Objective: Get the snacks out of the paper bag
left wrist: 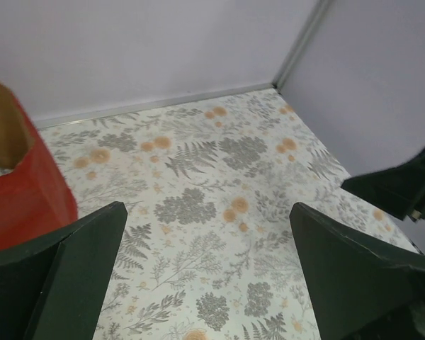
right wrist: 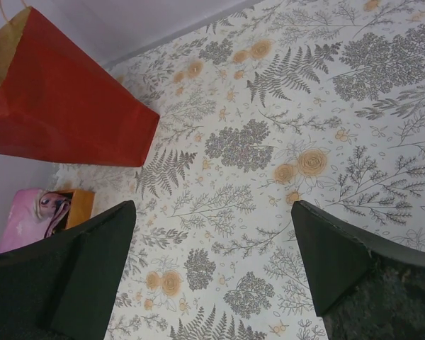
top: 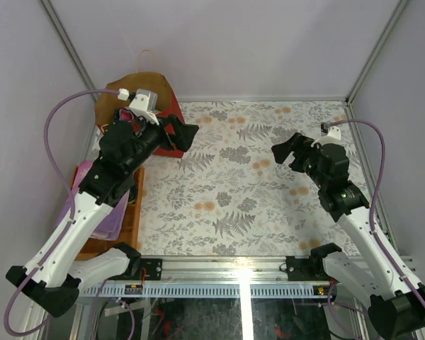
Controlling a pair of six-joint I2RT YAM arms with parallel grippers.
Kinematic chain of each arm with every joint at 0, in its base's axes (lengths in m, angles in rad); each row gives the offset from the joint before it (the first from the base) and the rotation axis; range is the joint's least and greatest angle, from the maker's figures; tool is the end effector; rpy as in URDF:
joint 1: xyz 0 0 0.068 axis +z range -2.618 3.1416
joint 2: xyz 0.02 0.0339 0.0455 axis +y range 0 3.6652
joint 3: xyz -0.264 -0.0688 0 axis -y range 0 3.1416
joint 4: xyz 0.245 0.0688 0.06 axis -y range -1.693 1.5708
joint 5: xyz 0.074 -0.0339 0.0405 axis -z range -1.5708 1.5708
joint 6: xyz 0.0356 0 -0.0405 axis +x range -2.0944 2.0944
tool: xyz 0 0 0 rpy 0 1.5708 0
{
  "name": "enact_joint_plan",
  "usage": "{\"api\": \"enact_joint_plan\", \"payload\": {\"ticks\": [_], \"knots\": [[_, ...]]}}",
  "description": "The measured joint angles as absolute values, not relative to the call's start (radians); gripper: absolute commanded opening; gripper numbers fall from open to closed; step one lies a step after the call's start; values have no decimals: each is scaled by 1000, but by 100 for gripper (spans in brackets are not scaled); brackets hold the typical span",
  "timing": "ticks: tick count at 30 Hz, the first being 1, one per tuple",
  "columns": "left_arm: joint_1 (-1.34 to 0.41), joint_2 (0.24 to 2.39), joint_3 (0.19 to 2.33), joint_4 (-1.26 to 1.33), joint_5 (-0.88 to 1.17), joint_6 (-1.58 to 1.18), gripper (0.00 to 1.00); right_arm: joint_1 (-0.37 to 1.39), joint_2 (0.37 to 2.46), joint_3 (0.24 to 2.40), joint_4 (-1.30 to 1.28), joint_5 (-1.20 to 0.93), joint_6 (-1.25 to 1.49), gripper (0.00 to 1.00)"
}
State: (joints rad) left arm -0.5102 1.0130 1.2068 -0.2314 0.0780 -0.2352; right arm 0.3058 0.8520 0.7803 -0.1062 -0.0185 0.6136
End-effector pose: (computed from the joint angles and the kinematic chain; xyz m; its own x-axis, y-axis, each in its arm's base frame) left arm 0.1893 -0.1091 0.4394 -0.1612 -0.1760 -0.9711 0.5319 0.8133 -0.2357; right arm 0.1931 0.0617 0.3351 -0.3213 0.5023 -0.8028 -0.1631 0.8057 0.5694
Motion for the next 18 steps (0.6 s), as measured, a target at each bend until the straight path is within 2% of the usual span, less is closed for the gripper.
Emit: {"api": "enact_joint_plan", "payload": {"ticks": [7,12,18], "knots": [[-508,966,1230,-331,-104,-262,100,306,824,762,-85,10,614,99],[-482,1120,1454,-596,-233,-347,100,307,836,745,-56,5,614,99],[-414,1152,1304,-802,-309,-422,100,307,867,731,-20,-49,614,99]]}}
